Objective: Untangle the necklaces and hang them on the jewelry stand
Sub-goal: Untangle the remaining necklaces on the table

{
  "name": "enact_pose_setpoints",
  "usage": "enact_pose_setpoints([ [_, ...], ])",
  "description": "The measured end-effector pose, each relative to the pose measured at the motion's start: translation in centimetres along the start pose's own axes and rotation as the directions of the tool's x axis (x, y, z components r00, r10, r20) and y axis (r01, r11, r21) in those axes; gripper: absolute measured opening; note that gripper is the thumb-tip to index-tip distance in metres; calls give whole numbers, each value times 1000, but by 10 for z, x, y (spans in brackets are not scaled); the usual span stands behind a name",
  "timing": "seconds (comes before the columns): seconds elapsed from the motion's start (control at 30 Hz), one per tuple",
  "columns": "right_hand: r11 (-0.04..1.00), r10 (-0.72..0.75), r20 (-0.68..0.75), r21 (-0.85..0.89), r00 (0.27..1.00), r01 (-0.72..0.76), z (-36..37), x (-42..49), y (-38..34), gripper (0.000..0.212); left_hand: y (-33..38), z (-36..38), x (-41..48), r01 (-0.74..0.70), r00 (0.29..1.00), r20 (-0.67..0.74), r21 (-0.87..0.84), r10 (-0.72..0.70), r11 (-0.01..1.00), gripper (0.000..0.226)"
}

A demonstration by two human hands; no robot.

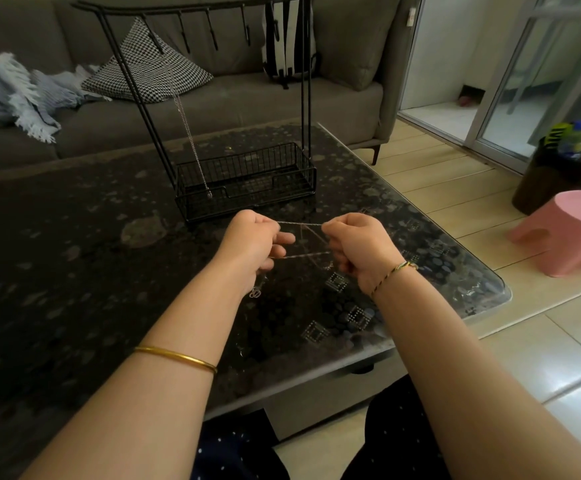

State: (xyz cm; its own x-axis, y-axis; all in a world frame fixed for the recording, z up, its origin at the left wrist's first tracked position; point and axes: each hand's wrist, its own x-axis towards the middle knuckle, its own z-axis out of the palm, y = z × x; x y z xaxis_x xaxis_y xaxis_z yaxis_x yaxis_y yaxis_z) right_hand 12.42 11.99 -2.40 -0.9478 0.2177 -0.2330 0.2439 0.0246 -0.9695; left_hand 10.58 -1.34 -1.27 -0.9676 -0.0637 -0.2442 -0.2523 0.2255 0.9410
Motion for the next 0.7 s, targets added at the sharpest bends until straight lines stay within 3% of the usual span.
enact_pose_setpoints([
  [0.27, 993, -28, 21, -118, 999, 30, -1, 1, 2, 12, 3, -1, -3, -5, 1000, 27, -15, 5, 1000, 15],
  [0.7, 995, -99, 118, -13, 988, 101, 2, -1, 0, 13, 2, 2, -1, 100, 990, 112, -145, -84, 984, 33],
])
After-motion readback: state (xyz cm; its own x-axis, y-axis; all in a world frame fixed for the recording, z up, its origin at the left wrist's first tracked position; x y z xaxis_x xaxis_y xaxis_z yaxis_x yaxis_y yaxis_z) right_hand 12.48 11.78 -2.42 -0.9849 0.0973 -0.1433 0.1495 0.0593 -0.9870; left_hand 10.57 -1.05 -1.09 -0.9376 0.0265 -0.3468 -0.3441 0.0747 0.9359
